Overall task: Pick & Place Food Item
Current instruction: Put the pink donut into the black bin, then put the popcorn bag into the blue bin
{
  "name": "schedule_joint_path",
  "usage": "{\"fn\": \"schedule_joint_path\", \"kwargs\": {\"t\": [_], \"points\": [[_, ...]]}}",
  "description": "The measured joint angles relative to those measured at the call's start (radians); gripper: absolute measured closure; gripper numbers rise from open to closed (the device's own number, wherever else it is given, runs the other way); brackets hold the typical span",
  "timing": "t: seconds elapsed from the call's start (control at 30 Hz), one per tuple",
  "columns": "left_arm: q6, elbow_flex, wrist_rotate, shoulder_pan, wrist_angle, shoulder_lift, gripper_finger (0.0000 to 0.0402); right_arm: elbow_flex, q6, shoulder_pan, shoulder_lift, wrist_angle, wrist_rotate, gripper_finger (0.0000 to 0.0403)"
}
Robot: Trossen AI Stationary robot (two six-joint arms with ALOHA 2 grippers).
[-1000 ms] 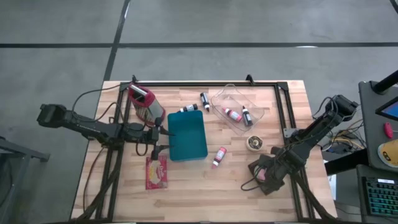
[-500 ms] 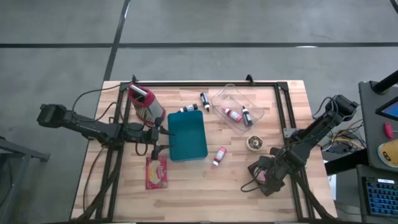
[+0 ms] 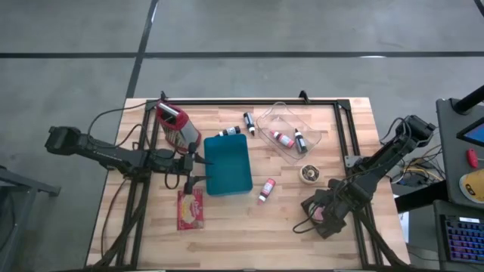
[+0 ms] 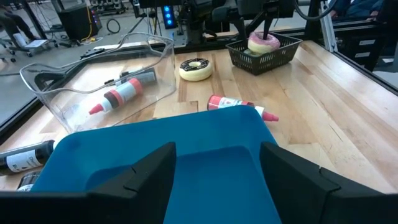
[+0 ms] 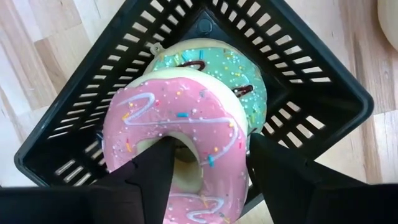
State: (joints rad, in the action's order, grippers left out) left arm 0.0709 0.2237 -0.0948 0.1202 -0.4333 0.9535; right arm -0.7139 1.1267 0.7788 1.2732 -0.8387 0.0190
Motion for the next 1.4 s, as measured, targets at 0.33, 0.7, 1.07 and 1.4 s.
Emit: {"fn": "schedule_joint_path", "kwargs": {"t": [0.33, 0.7, 1.07, 1.4], "points": [[0.000, 0.000, 0.000, 0.000, 0.000, 0.000, 0.0164, -0.001, 0.017, 0.000, 0.000, -0.048, 0.007, 0.0196], [0.003, 0.000, 0.000, 0.000, 0.000, 0.000, 0.0164, -0.076, -0.028, -0.001, -0.001, -0.119, 0.042, 0.0196], [0.003, 0.000, 0.000, 0.000, 0.000, 0.000, 0.0164, -0.152, -0.063, 0.000, 0.000, -0.194, 0.110, 0.0196], [0.003, 0.000, 0.000, 0.000, 0.000, 0.000, 0.0164, -0.199, -0.138, 0.000, 0.000, -0.201, 0.295, 0.0196]]}}
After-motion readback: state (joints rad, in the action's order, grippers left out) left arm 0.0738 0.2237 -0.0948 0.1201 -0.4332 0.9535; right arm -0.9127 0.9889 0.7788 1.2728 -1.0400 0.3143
